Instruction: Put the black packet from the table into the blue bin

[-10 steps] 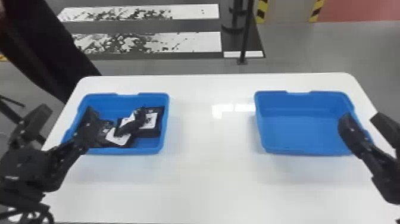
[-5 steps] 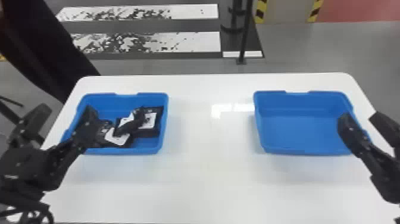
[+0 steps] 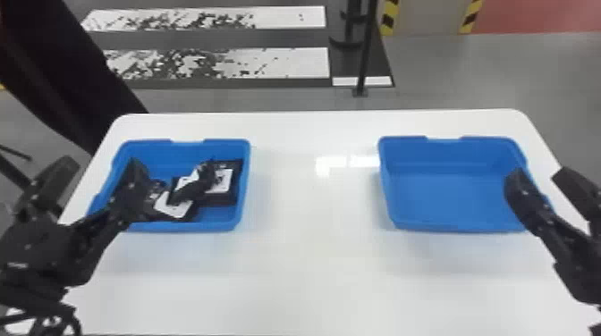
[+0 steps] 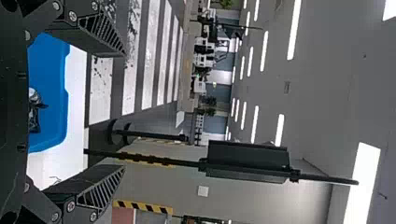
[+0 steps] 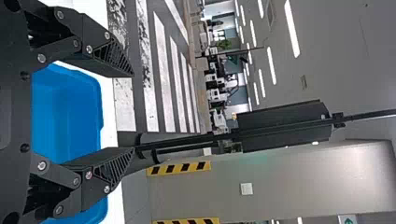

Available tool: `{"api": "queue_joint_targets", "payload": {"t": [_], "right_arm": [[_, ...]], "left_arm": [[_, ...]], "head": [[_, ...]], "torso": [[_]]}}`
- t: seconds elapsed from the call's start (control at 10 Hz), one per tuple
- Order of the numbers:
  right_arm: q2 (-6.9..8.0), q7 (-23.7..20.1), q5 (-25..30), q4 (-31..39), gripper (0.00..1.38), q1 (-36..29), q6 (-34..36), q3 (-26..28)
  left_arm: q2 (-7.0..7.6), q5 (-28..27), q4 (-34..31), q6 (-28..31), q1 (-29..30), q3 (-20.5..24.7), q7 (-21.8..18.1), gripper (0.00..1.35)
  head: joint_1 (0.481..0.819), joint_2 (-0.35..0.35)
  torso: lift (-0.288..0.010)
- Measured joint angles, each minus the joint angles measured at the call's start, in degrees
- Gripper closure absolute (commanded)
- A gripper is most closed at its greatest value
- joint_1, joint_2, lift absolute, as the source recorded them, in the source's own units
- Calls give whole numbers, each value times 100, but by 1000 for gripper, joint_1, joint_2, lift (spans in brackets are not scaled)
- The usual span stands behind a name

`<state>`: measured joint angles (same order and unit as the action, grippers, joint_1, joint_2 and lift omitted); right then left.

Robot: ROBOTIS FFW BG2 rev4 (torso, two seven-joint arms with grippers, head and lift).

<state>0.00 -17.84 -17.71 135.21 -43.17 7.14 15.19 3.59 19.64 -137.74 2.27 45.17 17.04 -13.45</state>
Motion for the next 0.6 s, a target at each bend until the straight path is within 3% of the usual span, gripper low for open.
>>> {"api": "queue_joint_targets", "payload": {"t": [0.6], "right_arm": [[0, 0, 0, -2, 502, 0, -12, -5]], "left_arm": [[2, 43, 11, -6, 5, -15, 0, 185]], "head": [[695, 36]], "torso": [[-110]]}}
